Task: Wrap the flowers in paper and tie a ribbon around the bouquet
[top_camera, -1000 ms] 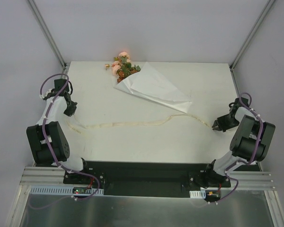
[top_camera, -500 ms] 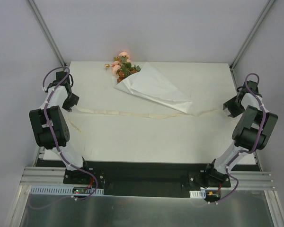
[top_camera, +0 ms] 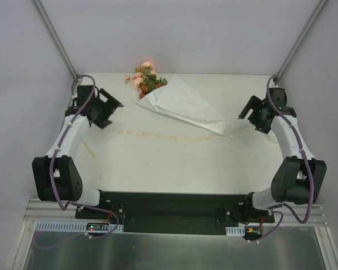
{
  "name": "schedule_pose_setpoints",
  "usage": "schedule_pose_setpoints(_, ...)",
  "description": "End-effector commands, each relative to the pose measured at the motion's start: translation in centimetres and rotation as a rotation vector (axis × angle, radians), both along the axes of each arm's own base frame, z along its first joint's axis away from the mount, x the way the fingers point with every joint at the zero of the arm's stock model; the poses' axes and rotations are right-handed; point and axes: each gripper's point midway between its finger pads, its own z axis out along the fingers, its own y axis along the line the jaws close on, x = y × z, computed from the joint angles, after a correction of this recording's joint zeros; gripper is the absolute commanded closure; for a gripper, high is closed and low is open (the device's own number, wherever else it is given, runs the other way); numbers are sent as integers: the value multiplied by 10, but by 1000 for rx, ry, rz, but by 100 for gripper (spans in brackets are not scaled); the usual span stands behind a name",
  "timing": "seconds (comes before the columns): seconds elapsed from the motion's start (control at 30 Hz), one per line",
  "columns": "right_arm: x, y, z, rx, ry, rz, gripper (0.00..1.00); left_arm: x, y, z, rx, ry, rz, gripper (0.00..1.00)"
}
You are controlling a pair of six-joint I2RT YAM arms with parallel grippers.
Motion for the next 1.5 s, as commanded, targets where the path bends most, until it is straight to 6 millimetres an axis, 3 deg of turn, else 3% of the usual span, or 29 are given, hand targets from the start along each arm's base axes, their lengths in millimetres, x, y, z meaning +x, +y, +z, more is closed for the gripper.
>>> schedule_pose_setpoints(0.0,6,49,17,1,-55,196,5,29,-145,16,-372,-198,-293,3)
schedule_pose_setpoints(0.03,6,56,19,25,-64,207,5,35,-161,17,-416,-221,-261,2)
schedule_pose_setpoints(0.07,6,64,21,40,-73,225,5,43,-197,38,-431,-365,-326,2)
schedule_pose_setpoints(0.1,3,69,20,67,-75,238,5,53,-196,23,-362,-410,-245,1)
schedule_pose_setpoints(0.13,1,71,20,76,-76,240,6,60,-204,28,-338,-473,-231,1)
schedule_pose_setpoints(0.2,-5,83,25,94,-99,274,6,72,-236,25,-356,-539,-229,1)
schedule_pose_setpoints(0.27,-15,86,26,104,-110,285,6,82,-253,15,-445,-502,-169,1)
schedule_pose_setpoints(0.3,-18,88,27,111,-114,292,6,86,-268,-3,-447,-473,-157,1)
schedule_pose_setpoints(0.4,-31,87,26,105,-122,296,6,96,-280,-34,-405,-431,-81,1)
schedule_pose_setpoints(0.6,-47,94,28,138,-144,322,6,117,-290,-76,-367,-386,39,1)
schedule_pose_setpoints(0.77,-51,93,30,129,-158,334,6,132,-297,-90,-357,-381,121,3)
schedule_pose_setpoints(0.8,-51,93,31,128,-159,334,6,136,-295,-100,-349,-377,152,8)
schedule_pose_setpoints(0.93,-52,93,30,134,-156,337,6,144,-295,-109,-351,-399,236,24)
schedule_pose_setpoints(1.03,-51,93,29,143,-154,340,6,149,-298,-118,-355,-426,270,30)
schedule_pose_setpoints(1.17,-51,95,26,153,-143,342,6,160,-300,-118,-375,-544,274,39)
schedule_pose_setpoints(1.23,-52,93,22,151,-133,336,6,167,-305,-108,-415,-645,246,45)
schedule_pose_setpoints(1.47,-54,92,15,155,-124,329,6,171,-310,-97,-515,-756,214,88)
